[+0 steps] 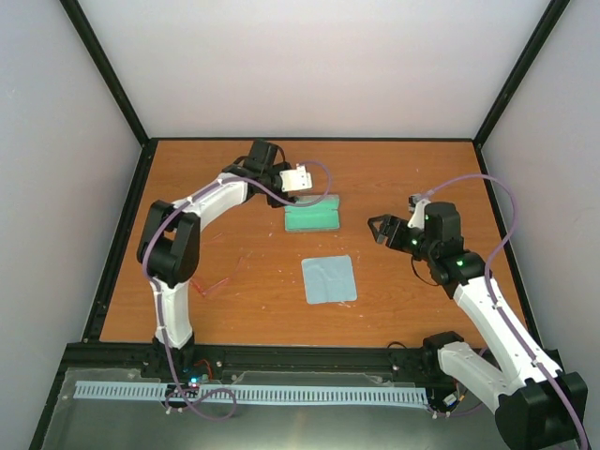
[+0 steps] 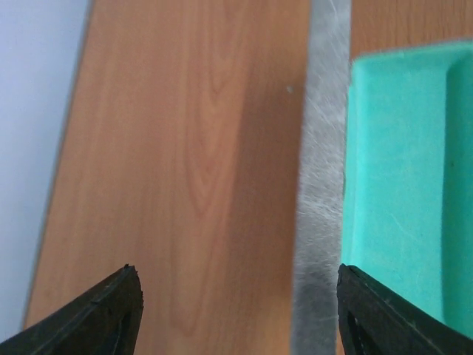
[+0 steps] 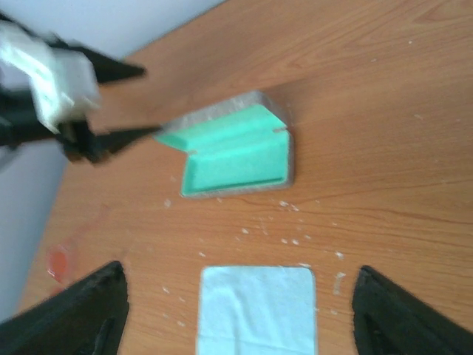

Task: Organize the sunglasses
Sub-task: Place the sunglasses case at the center of the board, then fold the glasses cleaning cloth at the center of the board.

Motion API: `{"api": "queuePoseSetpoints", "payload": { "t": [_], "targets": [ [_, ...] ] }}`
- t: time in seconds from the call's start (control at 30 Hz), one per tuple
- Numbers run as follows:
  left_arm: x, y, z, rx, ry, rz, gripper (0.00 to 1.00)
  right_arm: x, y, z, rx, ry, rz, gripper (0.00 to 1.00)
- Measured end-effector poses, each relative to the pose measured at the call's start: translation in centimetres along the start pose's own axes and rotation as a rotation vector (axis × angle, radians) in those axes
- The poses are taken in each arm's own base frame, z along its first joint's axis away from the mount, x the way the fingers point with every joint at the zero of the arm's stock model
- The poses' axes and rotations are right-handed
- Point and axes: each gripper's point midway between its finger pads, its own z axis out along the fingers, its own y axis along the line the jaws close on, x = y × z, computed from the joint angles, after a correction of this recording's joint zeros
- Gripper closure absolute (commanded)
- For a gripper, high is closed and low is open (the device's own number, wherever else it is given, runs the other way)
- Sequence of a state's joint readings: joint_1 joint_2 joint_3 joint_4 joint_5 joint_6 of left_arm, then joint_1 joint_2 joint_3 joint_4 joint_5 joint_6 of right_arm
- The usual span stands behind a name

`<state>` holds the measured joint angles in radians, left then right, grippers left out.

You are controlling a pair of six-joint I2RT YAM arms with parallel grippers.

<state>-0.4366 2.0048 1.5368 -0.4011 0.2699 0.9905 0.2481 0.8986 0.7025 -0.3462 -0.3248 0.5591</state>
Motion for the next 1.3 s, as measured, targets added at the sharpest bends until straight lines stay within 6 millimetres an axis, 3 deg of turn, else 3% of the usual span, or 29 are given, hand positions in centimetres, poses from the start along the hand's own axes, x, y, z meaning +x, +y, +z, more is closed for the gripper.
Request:
{"api": "queuePoseSetpoints", "payload": {
  "t": [0.1,0.17,0.23,0.3,0.4,0.5,0.6,0.77,0.83,1.07,1.3],
  "targets": [
    [-1.6,1.5,-2.5,-0.067,-0.036,-0.030,0.32,1.1,-0.9,0.2,0.044,0.060,0.005,0.61],
    [-2.9,2.5,-4.7,-0.120,-0.069,-0.051,0.39,2.1,-1.7,0.7,0.078,0.122,0.025,0.73],
    [-4.4,3.3,-7.4,-0.165,-0.116,-0.066,0.52,3.4,-2.3,1.1,0.103,0.191,0.052,0.75],
    [-6.0,3.5,-10.1,-0.191,-0.174,-0.071,0.64,5.5,-3.0,1.5,0.130,0.283,0.082,0.71],
    [-8.1,2.3,-13.9,-0.188,-0.274,-0.038,0.70,8.4,-2.9,1.5,0.145,0.406,0.098,0.64],
    [-9.3,-0.3,-16.1,-0.135,-0.351,-0.003,0.72,11.4,-2.1,1.0,0.136,0.528,0.095,0.74],
    [-8.8,-3.4,-15.5,-0.048,-0.361,0.006,0.73,13.5,-1.1,0.4,0.119,0.619,0.099,0.80],
    [-5.3,-9.1,-12.0,0.137,-0.293,-0.043,0.73,15.5,-0.2,0.3,0.102,0.703,0.108,0.89],
    [-4.5,-10.3,-11.3,0.185,-0.275,-0.059,0.73,16.7,-0.1,0.6,0.113,0.754,0.108,0.91],
    [-4.3,-11.2,-10.7,0.223,-0.274,-0.065,0.74,20.7,-1.8,2.0,0.213,0.911,0.121,0.97],
    [-4.5,-11.3,-10.7,0.228,-0.282,-0.064,0.73,21.3,-3.3,2.6,0.301,0.939,0.121,0.97]
  ]
}}
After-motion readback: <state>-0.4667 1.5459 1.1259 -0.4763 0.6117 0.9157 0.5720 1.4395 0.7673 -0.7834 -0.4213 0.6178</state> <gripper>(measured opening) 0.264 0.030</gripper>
